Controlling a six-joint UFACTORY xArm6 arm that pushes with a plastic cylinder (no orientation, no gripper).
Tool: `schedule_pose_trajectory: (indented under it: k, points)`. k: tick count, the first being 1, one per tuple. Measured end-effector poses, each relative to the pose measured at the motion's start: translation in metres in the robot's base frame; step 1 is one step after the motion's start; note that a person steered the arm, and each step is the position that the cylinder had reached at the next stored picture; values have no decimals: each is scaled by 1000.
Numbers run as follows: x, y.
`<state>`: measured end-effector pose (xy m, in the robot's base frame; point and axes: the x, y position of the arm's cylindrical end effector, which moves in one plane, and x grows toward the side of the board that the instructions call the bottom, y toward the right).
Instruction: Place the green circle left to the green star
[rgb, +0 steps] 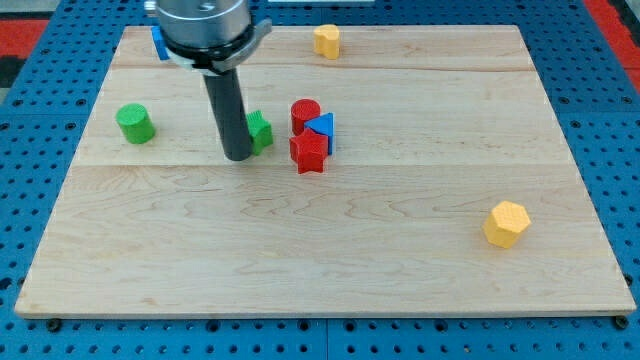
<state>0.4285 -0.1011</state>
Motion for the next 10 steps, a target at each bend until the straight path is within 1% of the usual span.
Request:
schedule_pose_trajectory:
  k: [1,2,3,4,5,6,7,8,9,10]
  points:
    - [16,-64]
    - [19,-151]
    - [-19,-182]
    - [-60,-161]
    - [-67,-113]
    - [-59,-116]
    - [-59,-196]
    - [-25,-193]
    - [-33,-125]
    - [-35,-30]
